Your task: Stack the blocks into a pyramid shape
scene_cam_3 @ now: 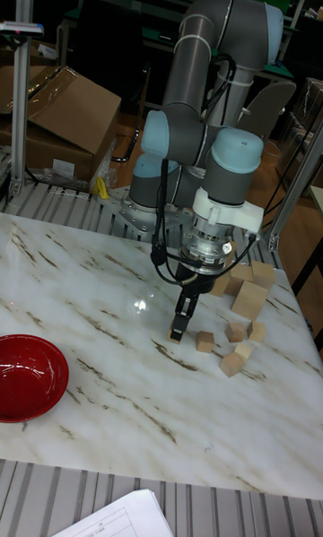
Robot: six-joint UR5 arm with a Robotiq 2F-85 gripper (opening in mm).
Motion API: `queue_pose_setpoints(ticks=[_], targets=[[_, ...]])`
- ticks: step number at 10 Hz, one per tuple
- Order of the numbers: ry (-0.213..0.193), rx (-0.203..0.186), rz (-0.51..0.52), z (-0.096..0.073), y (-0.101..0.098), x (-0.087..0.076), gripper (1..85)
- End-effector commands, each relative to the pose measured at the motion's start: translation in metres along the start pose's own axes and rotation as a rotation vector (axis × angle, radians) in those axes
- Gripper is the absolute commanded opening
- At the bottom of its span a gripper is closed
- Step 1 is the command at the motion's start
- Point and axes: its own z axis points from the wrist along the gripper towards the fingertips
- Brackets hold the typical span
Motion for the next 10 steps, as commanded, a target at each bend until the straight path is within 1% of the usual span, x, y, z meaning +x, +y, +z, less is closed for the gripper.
queue_pose_setpoints(ticks=[1,2,4,5,7,9,10], targets=[[-0.031,-0.015,0.002,-0.001,-0.001,-0.002,14.3],[-0.033,-0.013,-0.012,0.001,-0.002,-0.001,14.0],[-0.053,-0.008,-0.032,0.005,-0.002,0.001,12.3],[-0.055,-0.002,-0.038,0.006,-0.003,0.004,8.0],[-0.047,0.009,-0.068,0.006,-0.006,0.008,8.0],[-0.053,0.007,-0.077,0.005,-0.006,0.012,8.3],[-0.055,0.009,-0.093,0.005,-0.007,0.016,8.3]])
